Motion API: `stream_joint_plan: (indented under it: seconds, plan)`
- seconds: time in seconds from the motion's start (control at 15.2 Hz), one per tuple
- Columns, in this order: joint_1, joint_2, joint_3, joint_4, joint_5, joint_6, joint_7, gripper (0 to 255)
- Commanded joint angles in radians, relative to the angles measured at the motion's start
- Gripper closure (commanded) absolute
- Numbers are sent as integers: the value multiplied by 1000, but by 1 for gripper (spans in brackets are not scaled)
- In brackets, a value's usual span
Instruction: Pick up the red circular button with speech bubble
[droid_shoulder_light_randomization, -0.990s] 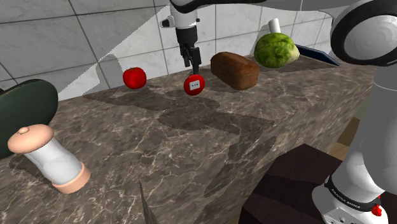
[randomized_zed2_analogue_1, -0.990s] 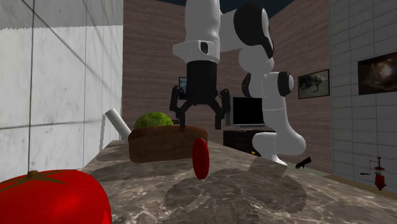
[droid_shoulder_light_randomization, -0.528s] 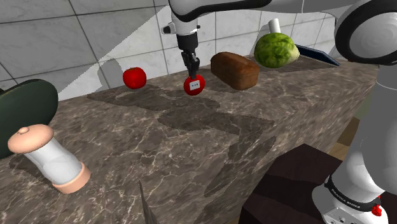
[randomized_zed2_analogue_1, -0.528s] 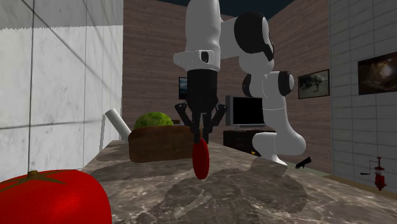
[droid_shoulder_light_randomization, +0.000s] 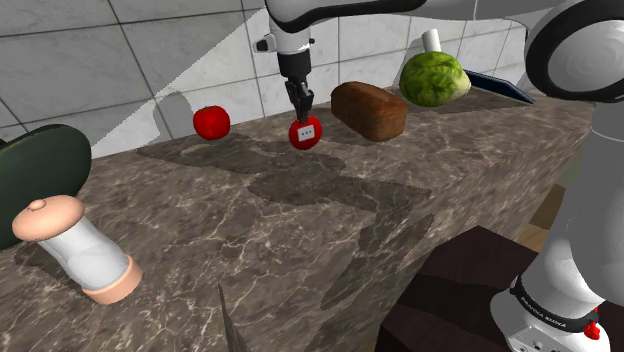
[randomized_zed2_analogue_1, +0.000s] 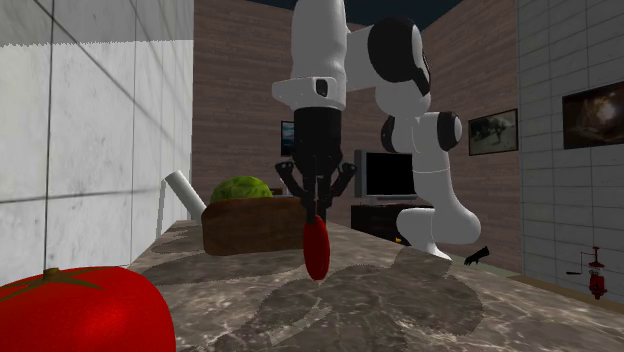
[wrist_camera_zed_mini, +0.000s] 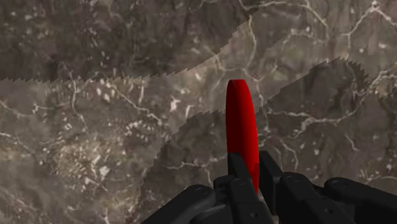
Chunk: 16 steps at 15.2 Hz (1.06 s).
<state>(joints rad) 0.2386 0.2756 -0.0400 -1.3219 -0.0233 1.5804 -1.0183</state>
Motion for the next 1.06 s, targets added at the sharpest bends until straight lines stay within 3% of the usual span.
stream_joint_plan:
  seconds: [0.0,0.86,0.99]
  plan:
    - [0,6,0,31,0,-25,-1,255]
    - [-5,119,-1,385,4,-265,-9,255]
    - [-5,121,-1,390,4,-269,-9,255]
